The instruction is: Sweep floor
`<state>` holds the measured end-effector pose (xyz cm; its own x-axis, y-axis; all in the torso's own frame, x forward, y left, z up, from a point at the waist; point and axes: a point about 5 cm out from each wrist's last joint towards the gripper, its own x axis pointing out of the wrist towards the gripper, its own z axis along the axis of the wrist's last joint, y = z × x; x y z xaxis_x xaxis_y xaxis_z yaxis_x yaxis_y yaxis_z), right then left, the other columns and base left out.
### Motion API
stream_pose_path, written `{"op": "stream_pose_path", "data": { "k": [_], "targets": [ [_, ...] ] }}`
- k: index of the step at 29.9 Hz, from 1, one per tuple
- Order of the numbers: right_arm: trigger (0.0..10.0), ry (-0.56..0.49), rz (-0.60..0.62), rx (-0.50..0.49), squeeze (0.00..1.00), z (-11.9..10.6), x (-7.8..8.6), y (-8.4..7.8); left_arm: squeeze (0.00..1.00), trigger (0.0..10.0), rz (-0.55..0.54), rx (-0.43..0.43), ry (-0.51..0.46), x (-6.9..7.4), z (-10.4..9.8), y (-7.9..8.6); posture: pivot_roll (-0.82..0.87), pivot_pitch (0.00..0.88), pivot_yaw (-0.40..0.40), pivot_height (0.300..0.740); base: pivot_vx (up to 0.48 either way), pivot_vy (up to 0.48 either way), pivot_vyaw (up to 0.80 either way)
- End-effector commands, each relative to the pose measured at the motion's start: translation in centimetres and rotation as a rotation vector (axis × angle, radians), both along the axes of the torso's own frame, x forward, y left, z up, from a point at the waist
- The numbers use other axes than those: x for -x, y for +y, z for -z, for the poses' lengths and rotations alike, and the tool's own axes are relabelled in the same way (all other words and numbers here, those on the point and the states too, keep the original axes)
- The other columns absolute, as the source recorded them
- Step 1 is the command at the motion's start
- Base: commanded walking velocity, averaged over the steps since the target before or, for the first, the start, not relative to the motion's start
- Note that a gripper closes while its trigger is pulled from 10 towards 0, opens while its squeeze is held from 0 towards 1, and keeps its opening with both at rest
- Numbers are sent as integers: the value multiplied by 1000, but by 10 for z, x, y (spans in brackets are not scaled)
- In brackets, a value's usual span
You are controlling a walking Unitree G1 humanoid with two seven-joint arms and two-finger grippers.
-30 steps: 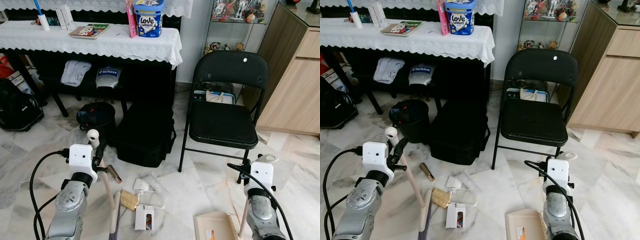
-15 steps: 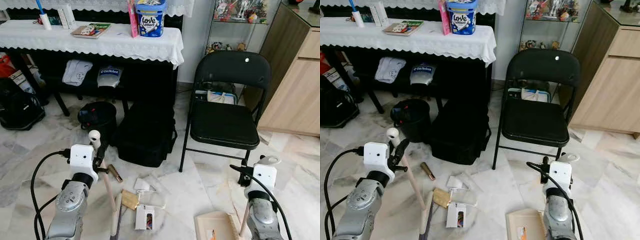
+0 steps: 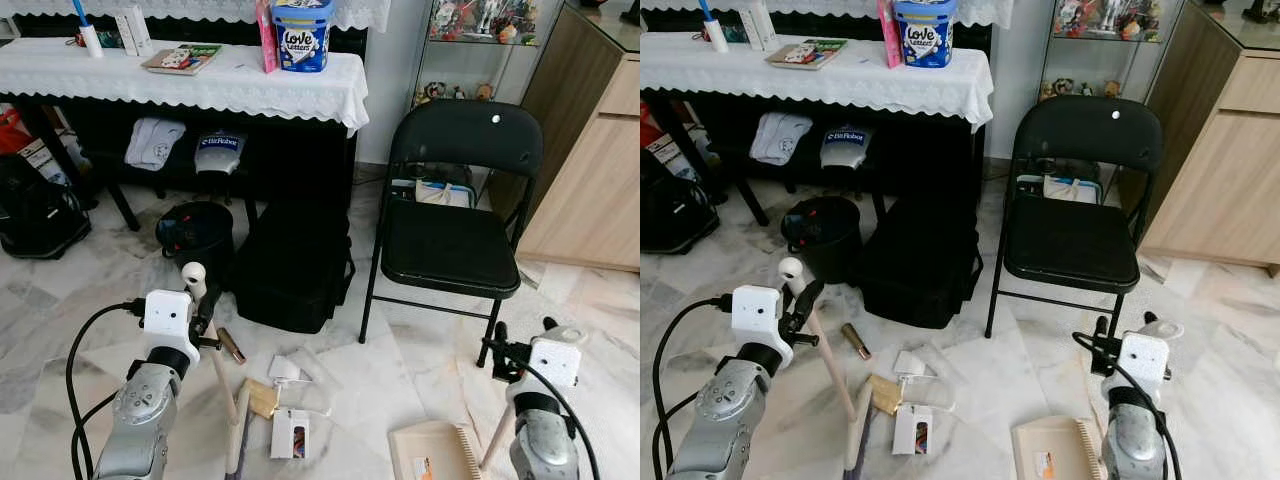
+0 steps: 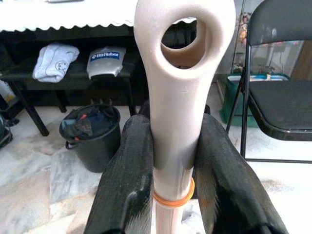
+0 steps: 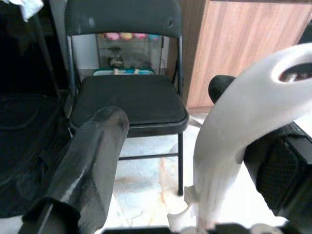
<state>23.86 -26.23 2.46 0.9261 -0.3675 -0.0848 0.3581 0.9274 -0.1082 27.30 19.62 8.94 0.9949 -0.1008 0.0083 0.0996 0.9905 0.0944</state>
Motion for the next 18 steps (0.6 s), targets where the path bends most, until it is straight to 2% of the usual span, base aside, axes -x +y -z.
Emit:
{"op": "stream_pose_path", "data": {
  "k": [1,6,8,12,14,18],
  "targets": [
    [10000,8,20,-15,0,-3,6,-6,0,10000,23,2,-47,-1,-12,-3,13,0,14,740,0,0,0],
    [10000,33,31,-23,0,-4,13,-10,0,10000,31,6,-42,-2,-11,-4,3,0,19,740,0,0,0],
    [10000,85,55,-8,0,-2,21,-15,0,10000,48,10,-32,-2,-10,-7,2,0,20,740,0,0,0],
    [10000,120,99,-14,0,-2,26,-20,0,10000,56,12,-28,-2,-10,-8,2,0,21,740,0,0,0],
    [10000,186,126,4,0,-2,29,-25,0,10000,66,17,-22,-2,-10,-10,1,0,21,740,0,0,0],
    [10000,228,163,8,0,-2,31,-30,0,10000,75,20,-16,-2,-9,-12,-1,0,20,740,0,0,0]
  ]
}}
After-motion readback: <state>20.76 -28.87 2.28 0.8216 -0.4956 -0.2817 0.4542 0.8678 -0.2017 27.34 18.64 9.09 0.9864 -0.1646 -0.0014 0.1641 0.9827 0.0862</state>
